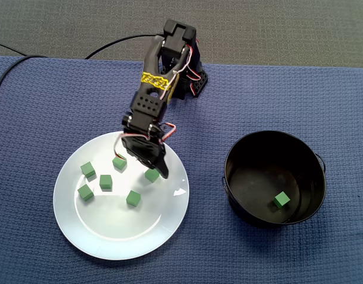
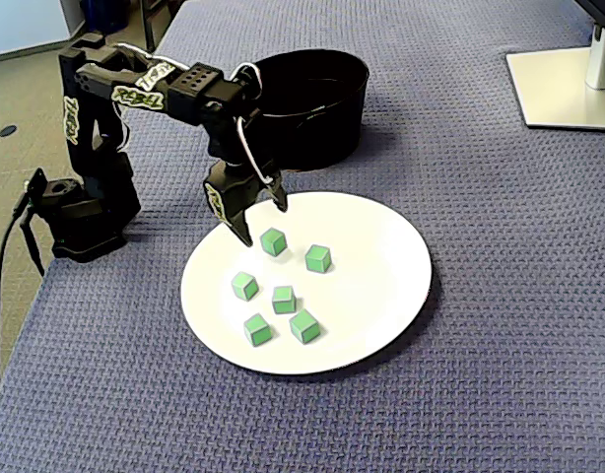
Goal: Pick up the items on the white plate and put them in the black container.
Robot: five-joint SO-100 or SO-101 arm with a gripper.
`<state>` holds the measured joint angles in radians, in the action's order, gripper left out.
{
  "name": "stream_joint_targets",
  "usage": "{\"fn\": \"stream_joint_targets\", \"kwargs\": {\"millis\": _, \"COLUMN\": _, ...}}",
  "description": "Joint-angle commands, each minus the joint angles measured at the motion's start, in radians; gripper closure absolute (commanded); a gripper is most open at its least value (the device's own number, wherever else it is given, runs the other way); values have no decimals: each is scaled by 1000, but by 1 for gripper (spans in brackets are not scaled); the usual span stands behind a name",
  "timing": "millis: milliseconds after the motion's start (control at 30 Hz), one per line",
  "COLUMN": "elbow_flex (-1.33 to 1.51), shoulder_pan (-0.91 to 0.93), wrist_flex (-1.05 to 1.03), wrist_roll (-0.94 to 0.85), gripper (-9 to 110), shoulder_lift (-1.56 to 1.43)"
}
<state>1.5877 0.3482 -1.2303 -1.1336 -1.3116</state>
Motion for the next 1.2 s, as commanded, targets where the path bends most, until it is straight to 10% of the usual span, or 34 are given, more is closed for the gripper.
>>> {"fn": "stream_joint_targets", "kwargs": {"millis": 0, "elbow_flex": -54, "shoulder_pan": -25, "wrist_flex": 11, "wrist_roll": 18, "gripper": 74, "shoulder_lift": 21}}
{"fn": "stream_joint_targets", "kwargs": {"millis": 1167, "elbow_flex": -57, "shoulder_pan": -55, "wrist_flex": 41, "wrist_roll": 140, "gripper": 101, "shoulder_lift": -32}}
